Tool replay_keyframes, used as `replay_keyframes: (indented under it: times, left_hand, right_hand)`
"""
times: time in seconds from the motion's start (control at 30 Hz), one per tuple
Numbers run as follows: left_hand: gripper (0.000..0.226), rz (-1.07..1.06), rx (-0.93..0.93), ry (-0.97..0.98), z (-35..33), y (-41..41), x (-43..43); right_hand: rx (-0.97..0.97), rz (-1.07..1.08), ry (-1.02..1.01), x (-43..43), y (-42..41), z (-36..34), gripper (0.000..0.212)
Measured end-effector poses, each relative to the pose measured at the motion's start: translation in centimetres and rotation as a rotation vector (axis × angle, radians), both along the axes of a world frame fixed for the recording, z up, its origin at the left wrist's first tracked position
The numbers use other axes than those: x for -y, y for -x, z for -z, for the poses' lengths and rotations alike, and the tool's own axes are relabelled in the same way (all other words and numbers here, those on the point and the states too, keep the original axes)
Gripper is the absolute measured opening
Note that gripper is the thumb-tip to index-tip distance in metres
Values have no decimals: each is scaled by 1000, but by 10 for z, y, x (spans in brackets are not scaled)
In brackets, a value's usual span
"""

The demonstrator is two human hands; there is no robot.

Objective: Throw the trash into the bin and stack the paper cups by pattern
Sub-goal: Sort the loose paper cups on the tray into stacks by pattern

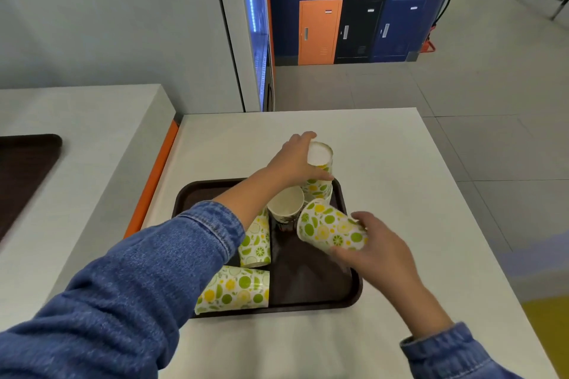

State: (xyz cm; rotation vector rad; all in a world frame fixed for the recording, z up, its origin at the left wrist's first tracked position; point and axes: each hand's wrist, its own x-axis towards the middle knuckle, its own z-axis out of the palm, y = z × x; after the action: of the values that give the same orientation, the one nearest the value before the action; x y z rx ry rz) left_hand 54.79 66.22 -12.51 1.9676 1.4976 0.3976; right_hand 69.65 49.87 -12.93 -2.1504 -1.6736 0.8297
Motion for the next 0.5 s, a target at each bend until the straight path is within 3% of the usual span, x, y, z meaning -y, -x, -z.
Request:
replay_keyframes:
  times: [0.23,0.37,0.5]
  left_hand:
    - [57,-422,100,-16,-30,63,39]
    - [65,-472,-208,80,2,70,98]
    - [82,-490,-413,195,42,67,117]
  right_hand:
    - [-47,81,-435,-22,-31,-82,71]
    - [14,28,-528,-68,-22,-116,65]
    - [205,-206,-390,-114,1,-123,65]
